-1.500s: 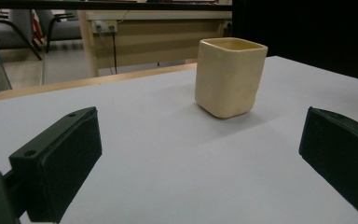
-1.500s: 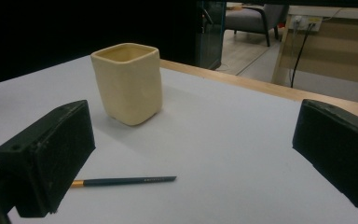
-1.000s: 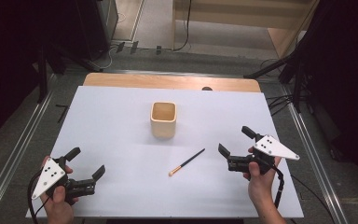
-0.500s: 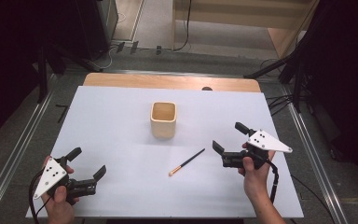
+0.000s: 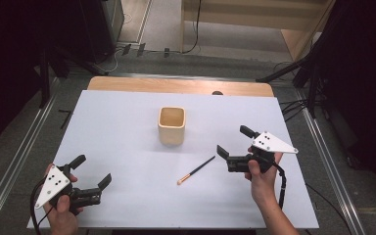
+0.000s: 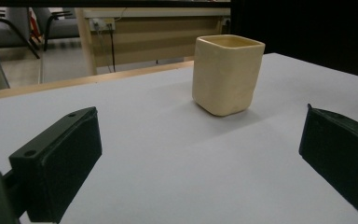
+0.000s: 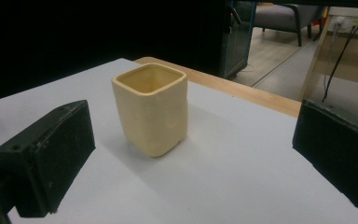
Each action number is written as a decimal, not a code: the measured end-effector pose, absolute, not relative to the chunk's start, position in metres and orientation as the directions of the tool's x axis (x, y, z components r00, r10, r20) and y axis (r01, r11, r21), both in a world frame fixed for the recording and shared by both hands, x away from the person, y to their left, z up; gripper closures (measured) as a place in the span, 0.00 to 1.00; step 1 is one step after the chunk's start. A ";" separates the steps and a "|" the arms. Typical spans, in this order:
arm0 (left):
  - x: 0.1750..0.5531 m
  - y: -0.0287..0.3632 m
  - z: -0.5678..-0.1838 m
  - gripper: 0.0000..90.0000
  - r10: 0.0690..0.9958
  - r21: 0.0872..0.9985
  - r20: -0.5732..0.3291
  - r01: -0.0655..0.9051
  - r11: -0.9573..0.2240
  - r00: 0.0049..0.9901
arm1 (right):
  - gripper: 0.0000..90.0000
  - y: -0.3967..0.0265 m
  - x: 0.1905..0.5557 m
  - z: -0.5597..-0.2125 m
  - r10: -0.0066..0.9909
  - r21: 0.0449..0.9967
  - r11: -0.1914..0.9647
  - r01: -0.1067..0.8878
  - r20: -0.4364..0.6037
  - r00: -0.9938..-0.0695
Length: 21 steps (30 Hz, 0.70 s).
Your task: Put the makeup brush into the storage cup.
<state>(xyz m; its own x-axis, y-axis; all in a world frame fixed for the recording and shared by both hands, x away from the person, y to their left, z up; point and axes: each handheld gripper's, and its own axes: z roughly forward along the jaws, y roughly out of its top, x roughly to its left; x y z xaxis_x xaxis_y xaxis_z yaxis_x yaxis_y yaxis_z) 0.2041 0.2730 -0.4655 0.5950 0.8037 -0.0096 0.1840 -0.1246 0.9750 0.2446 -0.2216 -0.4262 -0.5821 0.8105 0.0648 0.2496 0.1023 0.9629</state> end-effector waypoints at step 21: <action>0.204 0.272 -0.466 0.00 0.801 0.975 -0.012 0.184 -0.123 0.598 | 0.12 -0.202 0.262 -0.421 0.746 0.948 0.173 0.268 0.051 -0.664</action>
